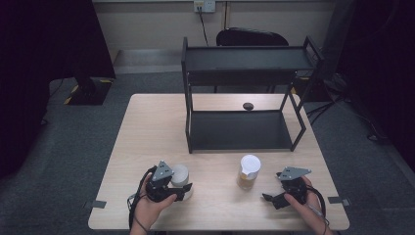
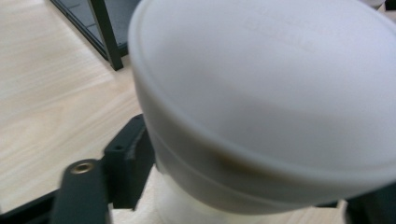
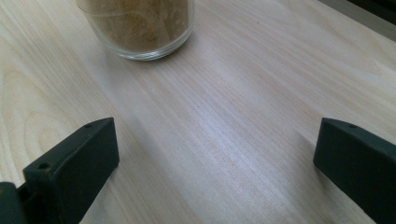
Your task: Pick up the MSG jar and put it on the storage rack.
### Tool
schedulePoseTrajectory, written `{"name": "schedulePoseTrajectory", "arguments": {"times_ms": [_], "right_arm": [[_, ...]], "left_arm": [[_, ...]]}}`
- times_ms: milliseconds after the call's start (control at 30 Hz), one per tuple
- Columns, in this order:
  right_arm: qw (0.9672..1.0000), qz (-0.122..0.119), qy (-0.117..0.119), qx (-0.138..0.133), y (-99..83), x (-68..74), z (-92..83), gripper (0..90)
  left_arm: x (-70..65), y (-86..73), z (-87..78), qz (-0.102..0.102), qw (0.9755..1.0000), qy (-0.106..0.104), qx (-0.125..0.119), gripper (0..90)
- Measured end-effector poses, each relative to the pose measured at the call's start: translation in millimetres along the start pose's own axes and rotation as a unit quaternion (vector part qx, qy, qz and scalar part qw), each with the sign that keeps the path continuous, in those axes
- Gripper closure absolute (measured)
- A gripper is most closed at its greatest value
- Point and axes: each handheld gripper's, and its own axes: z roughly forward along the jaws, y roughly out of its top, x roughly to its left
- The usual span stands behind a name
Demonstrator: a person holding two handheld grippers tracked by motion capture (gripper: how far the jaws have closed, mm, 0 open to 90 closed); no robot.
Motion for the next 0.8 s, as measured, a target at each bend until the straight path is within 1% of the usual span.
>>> {"name": "schedulePoseTrajectory", "arguments": {"times_ms": [33, 133, 167, 200, 367, 500, 533, 633, 667, 733, 800], "right_arm": [[1.0, 0.0, 0.0, 0.0, 0.0, 0.0, 0.0, 0.0], [1.0, 0.0, 0.0, 0.0, 0.1, 0.0, 0.0, 0.0], [1.0, 0.0, 0.0, 0.0, 0.1, 0.0, 0.0, 0.0], [1.0, 0.0, 0.0, 0.0, 0.0, 0.0, 0.0, 0.0], [1.0, 0.0, 0.0, 0.0, 0.0, 0.0, 0.0, 0.0], [1.0, 0.0, 0.0, 0.0, 0.0, 0.0, 0.0, 0.0], [1.0, 0.0, 0.0, 0.0, 0.0, 0.0, 0.0, 0.0], [1.0, 0.0, 0.0, 0.0, 0.1, 0.0, 0.0, 0.0], [1.0, 0.0, 0.0, 0.0, 0.0, 0.0, 0.0, 0.0], [1.0, 0.0, 0.0, 0.0, 0.0, 0.0, 0.0, 0.0], [1.0, 0.0, 0.0, 0.0, 0.0, 0.0, 0.0, 0.0]], "left_arm": [[0.0, 0.0, 0.0, 0.0, 1.0, 0.0, 0.0, 31.1], [-1.1, 1.0, -0.1, 0.012, 0.9999, 0.001, -0.001, 31.7], [-1.1, 1.0, -0.1, 0.012, 0.9999, 0.001, -0.001, 32.1], [-3.1, 3.4, -0.2, 0.021, 0.9998, 0.005, 0.002, 32.3], [-4.2, 10.5, 0.9, 0.024, 0.9996, 0.009, 0.01, 33.1], [-2.7, 15.6, 3.5, 0.019, 0.9997, 0.01, 0.013, 33.3], [-1.4, 19.5, 5.0, 0.017, 0.9997, 0.009, 0.014, 33.4], [-2.5, 23.2, 6.4, 0.02, 0.9996, 0.011, 0.014, 33.6], [-2.6, 26.1, 7.1, 0.024, 0.9995, 0.01, 0.015, 33.7], [-2.2, 31.5, 9.1, 0.022, 0.9996, 0.007, 0.014, 33.8], [-0.4, 40.1, 13.4, 0.022, 0.9997, -0.002, 0.014, 33.9]]}}
